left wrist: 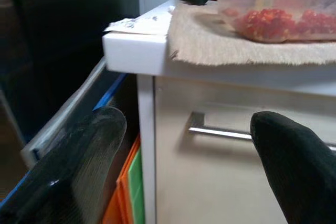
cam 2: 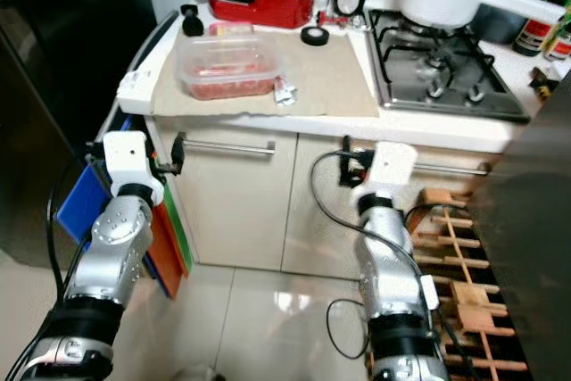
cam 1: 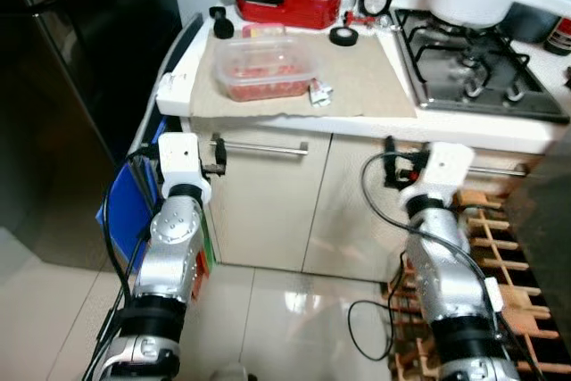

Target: Restocking fridge

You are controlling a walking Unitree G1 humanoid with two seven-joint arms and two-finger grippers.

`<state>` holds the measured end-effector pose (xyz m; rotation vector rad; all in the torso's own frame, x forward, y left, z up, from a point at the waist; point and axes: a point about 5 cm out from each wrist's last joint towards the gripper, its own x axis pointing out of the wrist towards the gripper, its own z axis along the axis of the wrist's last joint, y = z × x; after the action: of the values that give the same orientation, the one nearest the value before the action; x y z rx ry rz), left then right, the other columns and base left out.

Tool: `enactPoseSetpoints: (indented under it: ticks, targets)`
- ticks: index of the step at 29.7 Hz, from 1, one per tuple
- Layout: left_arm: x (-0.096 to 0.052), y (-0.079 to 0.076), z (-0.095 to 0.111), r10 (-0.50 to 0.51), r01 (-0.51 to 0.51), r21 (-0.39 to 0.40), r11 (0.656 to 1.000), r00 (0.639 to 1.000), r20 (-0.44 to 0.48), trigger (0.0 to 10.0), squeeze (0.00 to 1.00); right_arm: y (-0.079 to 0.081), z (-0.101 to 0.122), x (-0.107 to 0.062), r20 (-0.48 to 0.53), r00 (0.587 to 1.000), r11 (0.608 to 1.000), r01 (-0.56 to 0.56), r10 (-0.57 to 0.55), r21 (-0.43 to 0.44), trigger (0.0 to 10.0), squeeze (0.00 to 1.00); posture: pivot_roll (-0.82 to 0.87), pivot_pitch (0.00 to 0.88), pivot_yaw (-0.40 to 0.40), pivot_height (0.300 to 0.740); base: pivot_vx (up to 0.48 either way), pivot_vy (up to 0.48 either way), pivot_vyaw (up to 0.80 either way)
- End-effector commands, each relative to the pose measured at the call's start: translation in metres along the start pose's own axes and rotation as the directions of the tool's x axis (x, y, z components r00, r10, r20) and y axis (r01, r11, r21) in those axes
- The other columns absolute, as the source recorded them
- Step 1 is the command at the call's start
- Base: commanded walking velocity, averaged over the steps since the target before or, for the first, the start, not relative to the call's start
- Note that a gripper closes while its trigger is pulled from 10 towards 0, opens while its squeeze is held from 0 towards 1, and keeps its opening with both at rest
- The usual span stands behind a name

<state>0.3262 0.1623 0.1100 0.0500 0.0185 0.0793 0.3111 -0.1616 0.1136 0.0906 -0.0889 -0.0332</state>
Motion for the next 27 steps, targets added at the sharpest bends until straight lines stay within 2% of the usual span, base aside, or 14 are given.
enactPoseSetpoints:
  ticks: [1,8,9,12,16,19,22,27]
  targets:
    - [0.004,-0.003,0.006,0.002,-0.002,0.015,1.000,1.000,0.008,10.0,0.00,-0.003,0.006,0.003,0.007,1.000,1.000,0.008,-0.008,-0.011,10.0,0.02,0.12,0.000,-0.009,0.740,0.000,0.000,0.00]
    - [0.008,-0.004,0.017,-0.027,0.026,0.017,1.000,0.999,0.045,10.0,0.00,-0.010,0.005,0.007,-0.014,0.999,0.998,0.051,-0.051,-0.029,10.0,0.02,0.12,0.013,-0.008,0.740,0.000,0.000,0.00]
    - [0.007,-0.003,0.017,-0.020,0.020,0.001,1.000,0.999,0.042,10.0,0.00,-0.012,0.003,0.005,-0.026,0.998,0.998,0.062,-0.062,-0.014,10.0,0.02,0.12,0.011,-0.010,0.740,0.000,0.000,0.00]
    - [0.008,0.001,0.010,0.000,-0.006,-0.141,0.990,0.999,-0.038,10.0,0.00,-0.015,-0.007,0.001,-0.086,0.992,0.993,0.095,-0.089,0.067,10.0,0.02,0.12,0.000,-0.012,0.740,0.000,0.000,0.00]
    - [0.006,0.003,-0.001,0.001,-0.028,-0.205,0.978,0.992,-0.128,10.0,0.00,-0.015,-0.015,-0.001,-0.139,0.987,0.989,0.101,-0.086,0.109,10.0,0.02,0.12,0.000,-0.012,0.740,0.000,0.000,0.00]
    - [0.000,0.001,-0.013,-0.031,-0.010,-0.190,0.982,0.978,-0.208,10.0,0.00,-0.018,-0.026,-0.007,-0.205,0.974,0.982,0.128,-0.098,0.139,10.0,0.02,0.12,0.000,-0.011,0.740,0.000,0.000,0.00]
    - [-0.008,-0.005,-0.027,-0.093,0.070,-0.087,0.994,0.949,-0.303,10.0,0.00,-0.019,-0.036,-0.014,-0.242,0.967,0.990,0.102,-0.075,0.101,10.0,0.02,0.13,0.000,-0.007,0.740,0.000,0.000,0.00]
    - [-0.007,-0.010,-0.013,-0.146,0.138,-0.054,0.989,0.970,-0.197,10.0,0.00,-0.023,-0.034,-0.013,-0.242,0.968,0.993,0.092,-0.072,0.073,10.0,0.02,0.13,0.000,-0.007,0.740,0.000,0.000,0.00]
